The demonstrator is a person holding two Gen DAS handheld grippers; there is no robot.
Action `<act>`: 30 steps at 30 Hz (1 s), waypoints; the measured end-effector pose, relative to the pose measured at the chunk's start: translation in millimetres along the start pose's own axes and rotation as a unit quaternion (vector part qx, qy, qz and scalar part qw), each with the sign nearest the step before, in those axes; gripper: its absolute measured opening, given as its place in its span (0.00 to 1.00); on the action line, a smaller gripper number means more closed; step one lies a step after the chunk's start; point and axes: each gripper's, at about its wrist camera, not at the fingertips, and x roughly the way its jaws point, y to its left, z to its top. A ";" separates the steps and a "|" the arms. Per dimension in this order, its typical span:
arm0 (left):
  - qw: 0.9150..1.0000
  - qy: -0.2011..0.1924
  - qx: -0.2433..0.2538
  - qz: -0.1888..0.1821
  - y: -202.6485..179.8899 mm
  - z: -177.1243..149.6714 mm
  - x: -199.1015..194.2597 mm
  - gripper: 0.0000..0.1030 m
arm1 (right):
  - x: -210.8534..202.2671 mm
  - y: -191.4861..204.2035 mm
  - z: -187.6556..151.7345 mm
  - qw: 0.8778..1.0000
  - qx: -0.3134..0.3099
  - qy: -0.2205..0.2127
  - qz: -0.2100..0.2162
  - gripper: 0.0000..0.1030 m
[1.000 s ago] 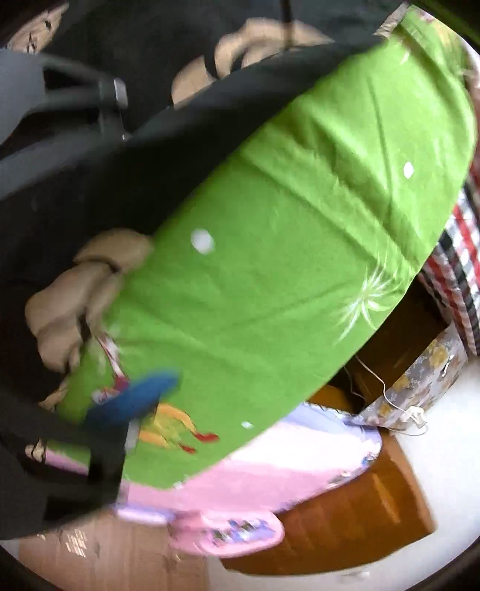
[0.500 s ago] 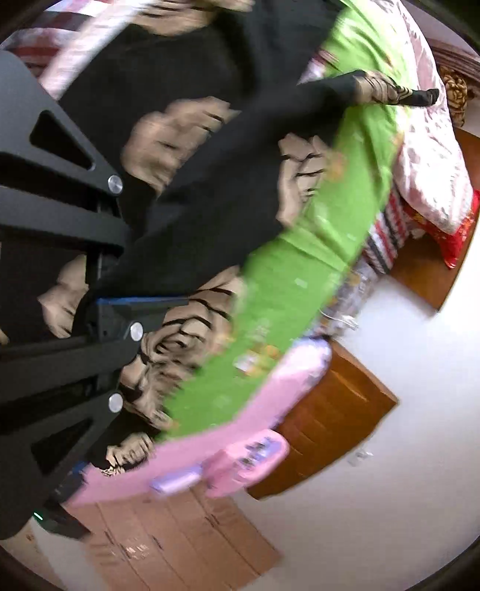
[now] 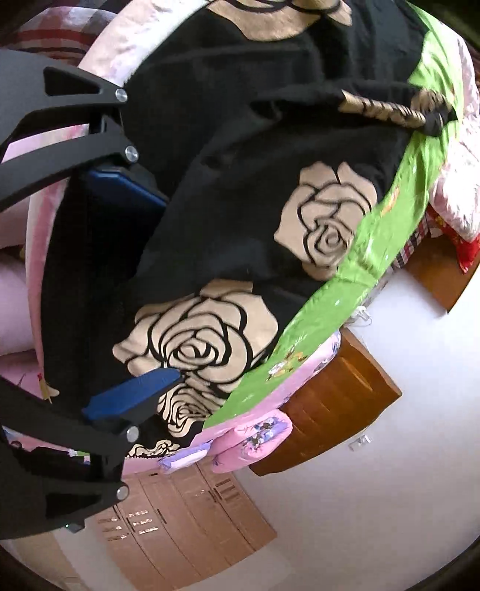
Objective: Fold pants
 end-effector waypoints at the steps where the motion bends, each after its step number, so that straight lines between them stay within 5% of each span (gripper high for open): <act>1: 1.000 0.001 -0.002 0.000 2.2 -2.9 -0.7 0.80 | 2.8 -4.9 0.8 1.000 0.014 0.002 -0.004 0.62; 8: 1.000 -0.006 0.007 0.003 5.6 -14.5 -15.5 0.80 | 32.6 -8.8 36.2 0.997 0.073 -0.006 0.023 0.62; 11: 1.000 -0.008 0.011 0.003 2.2 -11.0 -14.2 0.81 | 55.2 -33.8 50.0 0.988 0.138 0.052 -0.052 0.62; 14: 1.000 -0.019 0.006 -0.003 4.3 -5.3 -23.5 0.85 | 77.8 -57.8 62.1 0.980 0.187 0.064 0.024 0.60; 16: 1.000 -0.025 0.002 -0.002 8.8 -2.4 -29.1 0.85 | 92.0 -60.2 64.5 0.978 0.186 0.092 0.039 0.48; 19: 0.999 -0.036 -0.009 0.000 17.6 3.9 -40.7 0.86 | 86.6 -55.2 72.7 0.985 0.148 0.079 0.030 0.16; 30: 0.998 -0.039 -0.053 0.003 48.0 22.9 -53.6 0.91 | 47.9 -19.3 81.1 0.994 0.098 0.006 0.037 0.13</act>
